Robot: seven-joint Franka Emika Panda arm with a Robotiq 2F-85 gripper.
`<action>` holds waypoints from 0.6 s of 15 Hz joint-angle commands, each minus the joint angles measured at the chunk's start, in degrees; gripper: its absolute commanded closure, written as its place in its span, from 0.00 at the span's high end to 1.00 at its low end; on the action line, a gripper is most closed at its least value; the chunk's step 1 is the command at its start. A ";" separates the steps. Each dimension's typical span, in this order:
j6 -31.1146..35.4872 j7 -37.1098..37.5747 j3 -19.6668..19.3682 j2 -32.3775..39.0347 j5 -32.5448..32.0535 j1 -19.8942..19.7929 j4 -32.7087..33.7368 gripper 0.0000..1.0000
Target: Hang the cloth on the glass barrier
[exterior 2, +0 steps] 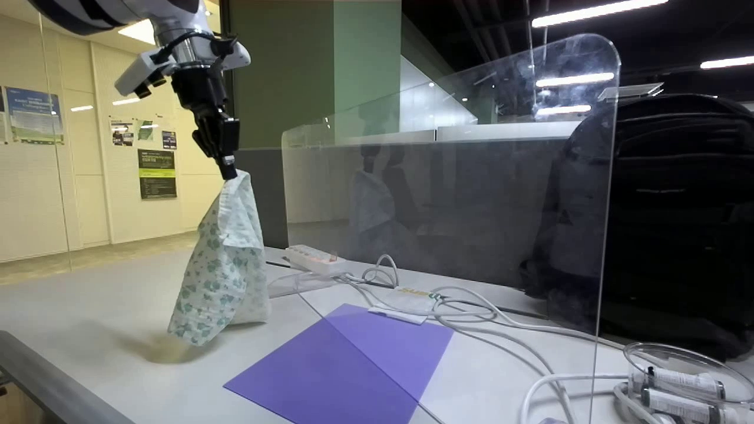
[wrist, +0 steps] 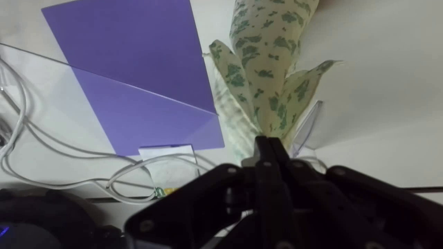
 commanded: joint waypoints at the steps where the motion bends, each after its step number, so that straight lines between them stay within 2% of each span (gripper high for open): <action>1: -0.77 5.59 1.75 -2.08 -4.69 -4.15 3.44 0.01; 9: -1.13 12.29 2.58 -6.45 -9.71 -10.21 11.42 0.01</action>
